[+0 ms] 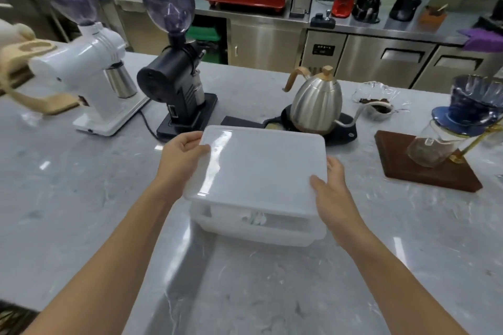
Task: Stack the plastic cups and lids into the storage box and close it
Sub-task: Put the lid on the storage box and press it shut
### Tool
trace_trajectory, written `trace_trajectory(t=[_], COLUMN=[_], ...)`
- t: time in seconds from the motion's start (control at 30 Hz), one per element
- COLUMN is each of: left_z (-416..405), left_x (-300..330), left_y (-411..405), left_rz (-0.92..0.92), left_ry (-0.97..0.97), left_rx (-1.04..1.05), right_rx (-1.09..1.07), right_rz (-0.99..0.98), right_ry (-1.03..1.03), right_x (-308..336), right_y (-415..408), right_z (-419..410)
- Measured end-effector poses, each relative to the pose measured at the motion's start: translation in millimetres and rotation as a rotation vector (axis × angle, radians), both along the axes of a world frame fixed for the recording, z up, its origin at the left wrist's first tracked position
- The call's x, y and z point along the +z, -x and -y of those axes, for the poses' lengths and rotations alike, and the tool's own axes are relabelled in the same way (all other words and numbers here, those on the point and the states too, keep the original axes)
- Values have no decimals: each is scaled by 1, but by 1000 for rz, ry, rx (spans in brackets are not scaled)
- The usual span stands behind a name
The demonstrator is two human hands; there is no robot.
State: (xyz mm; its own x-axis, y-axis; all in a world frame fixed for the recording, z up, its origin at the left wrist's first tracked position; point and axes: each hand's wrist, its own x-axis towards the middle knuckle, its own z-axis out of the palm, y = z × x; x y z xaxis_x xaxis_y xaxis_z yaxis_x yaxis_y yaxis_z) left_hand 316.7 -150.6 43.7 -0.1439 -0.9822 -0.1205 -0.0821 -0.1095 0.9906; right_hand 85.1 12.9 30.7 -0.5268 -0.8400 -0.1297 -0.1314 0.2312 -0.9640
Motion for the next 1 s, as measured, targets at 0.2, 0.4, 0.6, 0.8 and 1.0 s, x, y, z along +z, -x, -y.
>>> trace_trajectory(t=[0.2,0.4,0.6,0.8,1.0], left_z=[-3,-8,-9,-13,-19], left_x=[-27,-37,-44,-49,-45], left_y=[-1,1,1,0,5], left_rz=[33,24,60,67,82], left_ry=[-7,11,33,42,51], left_rx=[4,-6,-1,-17,2], right_rx=[48,46,-2,-11,-23], right_rz=[-127,-173,-196,-236,-255], right_ry=[-34,-33,-18,-15,5], right_x=[-14,-27,-38,-43,-45], right_y=[-8,-7,-10,-8,-4], right_z=[-12,-19,-21,-21,-26])
